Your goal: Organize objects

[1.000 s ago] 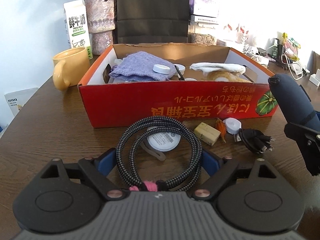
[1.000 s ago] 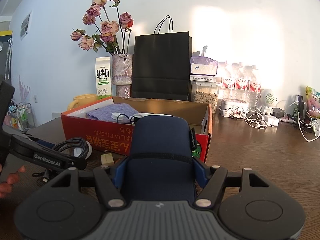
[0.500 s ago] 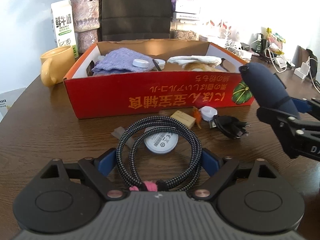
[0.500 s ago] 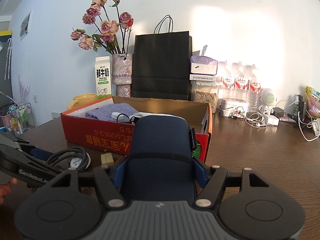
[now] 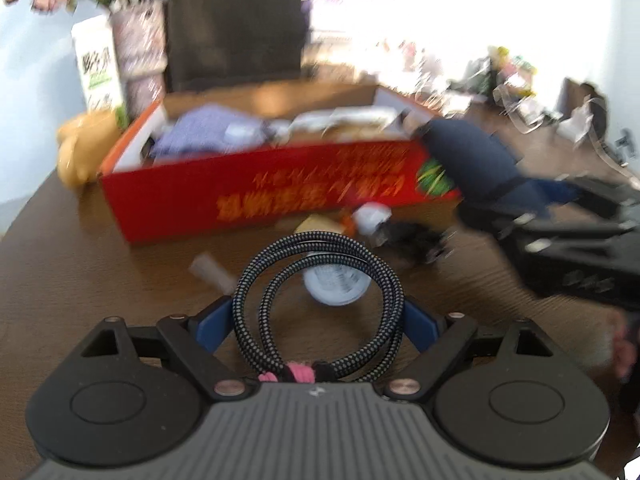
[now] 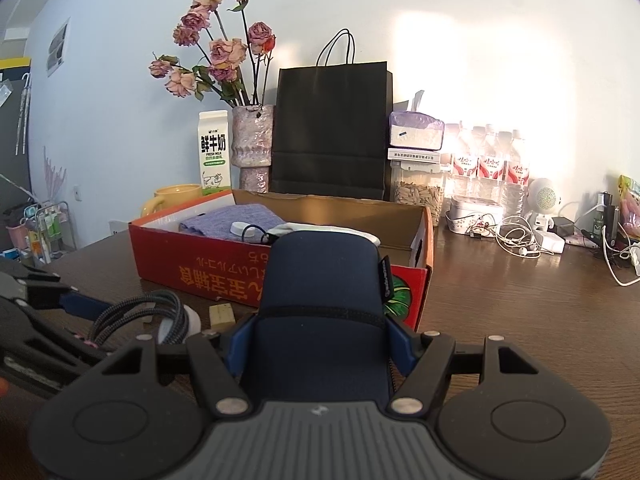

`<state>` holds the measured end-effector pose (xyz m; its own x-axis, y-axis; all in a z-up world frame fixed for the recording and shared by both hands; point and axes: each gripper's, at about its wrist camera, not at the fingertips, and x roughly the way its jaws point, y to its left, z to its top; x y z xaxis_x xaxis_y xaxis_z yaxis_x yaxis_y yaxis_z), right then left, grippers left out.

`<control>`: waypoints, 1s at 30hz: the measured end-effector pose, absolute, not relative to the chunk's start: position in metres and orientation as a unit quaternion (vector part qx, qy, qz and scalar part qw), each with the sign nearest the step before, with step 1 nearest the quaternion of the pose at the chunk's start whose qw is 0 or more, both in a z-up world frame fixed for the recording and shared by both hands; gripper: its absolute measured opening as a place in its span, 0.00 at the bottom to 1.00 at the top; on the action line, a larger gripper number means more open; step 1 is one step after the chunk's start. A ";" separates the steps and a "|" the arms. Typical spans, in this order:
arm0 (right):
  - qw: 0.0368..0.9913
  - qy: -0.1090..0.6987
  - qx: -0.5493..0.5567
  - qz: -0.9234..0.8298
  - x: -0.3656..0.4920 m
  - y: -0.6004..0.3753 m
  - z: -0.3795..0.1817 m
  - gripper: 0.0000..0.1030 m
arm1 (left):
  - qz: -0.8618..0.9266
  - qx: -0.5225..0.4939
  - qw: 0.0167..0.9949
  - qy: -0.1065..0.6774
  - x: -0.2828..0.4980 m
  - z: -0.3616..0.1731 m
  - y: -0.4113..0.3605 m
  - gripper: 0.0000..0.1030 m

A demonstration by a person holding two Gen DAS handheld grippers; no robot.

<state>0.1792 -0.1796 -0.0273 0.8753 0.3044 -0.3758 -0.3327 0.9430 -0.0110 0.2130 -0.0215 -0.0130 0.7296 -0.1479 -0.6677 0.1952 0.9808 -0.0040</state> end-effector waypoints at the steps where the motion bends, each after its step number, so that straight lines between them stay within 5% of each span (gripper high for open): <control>1: 0.968 0.187 -0.038 0.165 0.179 -0.179 -0.027 0.65 | -0.088 0.034 0.927 0.363 0.214 -0.017 -0.021 0.86; 13: 0.968 0.188 -0.039 0.164 0.179 -0.179 -0.026 0.65 | -0.087 0.030 0.947 0.308 0.196 0.007 -0.015 0.86; 30: 0.967 0.188 -0.039 0.164 0.179 -0.179 -0.026 0.65 | -0.080 0.050 0.934 0.345 0.211 -0.020 -0.033 0.88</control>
